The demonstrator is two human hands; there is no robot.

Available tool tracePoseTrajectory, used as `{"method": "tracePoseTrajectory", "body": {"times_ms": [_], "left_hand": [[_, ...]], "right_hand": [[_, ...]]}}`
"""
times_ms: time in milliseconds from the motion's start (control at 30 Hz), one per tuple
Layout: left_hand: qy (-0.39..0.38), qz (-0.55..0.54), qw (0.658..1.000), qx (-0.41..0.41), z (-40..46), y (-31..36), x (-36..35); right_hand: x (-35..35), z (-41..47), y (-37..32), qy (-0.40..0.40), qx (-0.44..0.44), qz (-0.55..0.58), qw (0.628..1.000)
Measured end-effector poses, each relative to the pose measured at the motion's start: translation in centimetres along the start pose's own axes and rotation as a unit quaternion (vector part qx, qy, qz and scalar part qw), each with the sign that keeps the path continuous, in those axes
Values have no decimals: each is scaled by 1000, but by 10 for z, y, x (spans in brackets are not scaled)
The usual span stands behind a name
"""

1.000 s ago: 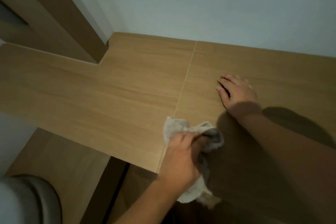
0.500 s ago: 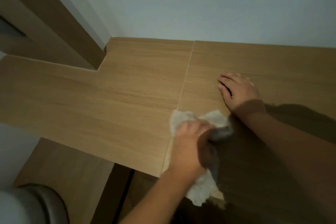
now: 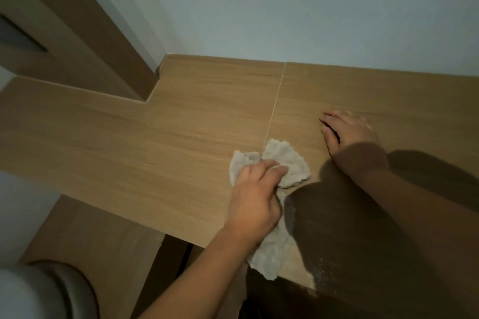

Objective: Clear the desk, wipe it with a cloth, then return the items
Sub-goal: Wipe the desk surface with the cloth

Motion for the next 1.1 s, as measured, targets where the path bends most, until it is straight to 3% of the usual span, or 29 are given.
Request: {"method": "tracePoseTrajectory", "body": {"times_ms": [67,133,167,233,367,433,467,533,600,667,733,800,833,900,967,1100], "left_hand": [[52,14,992,110,14,-74,26],[98,67,950,288,26,-147,48],[110,92,931,336,32,-157,46],[105,114,944,292,54,-112,19],[19,66,997,27,51,29,-41],[4,23,999,-47,58,25,-23],[23,11,999,-26,69,2,-5],[80,34,992,95,106,-68,27],[119,64,957,258,147,-138,57],[105,81,920,368,177,-151,55],[77,70,944,312,205,-99,22],[51,59,986,145,217,-23,-15],[28,49,996,65,217,5,-28],[-15,15,1000,-22,219,21,-28],[16,-7,1000,-25,228,-7,-8],[84,36,973,210,243,-103,27]], "right_hand": [[0,-2,2,23,1,1,1000],[-1,-1,4,34,3,-11,999],[-1,0,5,26,-3,-20,999],[-2,1,5,18,-11,-35,999],[-1,-4,10,43,-28,-34,998],[-1,-3,11,48,-46,-33,997],[-1,-3,9,51,-44,-32,997],[-1,-5,9,53,-43,-27,997],[-3,-2,10,48,-38,-26,998],[-2,-2,10,54,-42,-23,997],[-1,-4,11,60,-52,-30,996],[-3,-4,12,57,-55,-32,996],[-3,-4,13,56,-59,-30,996],[-3,-3,13,53,-62,-30,996],[-2,-4,12,55,-60,-33,996],[-3,-3,14,49,-66,-34,996]]}}
Point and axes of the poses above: each hand's wrist, its own z-axis towards the middle knuckle, its own x-axis out of the back of the hand, y = z × x, the point moved 7 cm from there along z, towards the middle knuckle, and after that the axes turned 8 degrees about z, right-handed, at the moved point
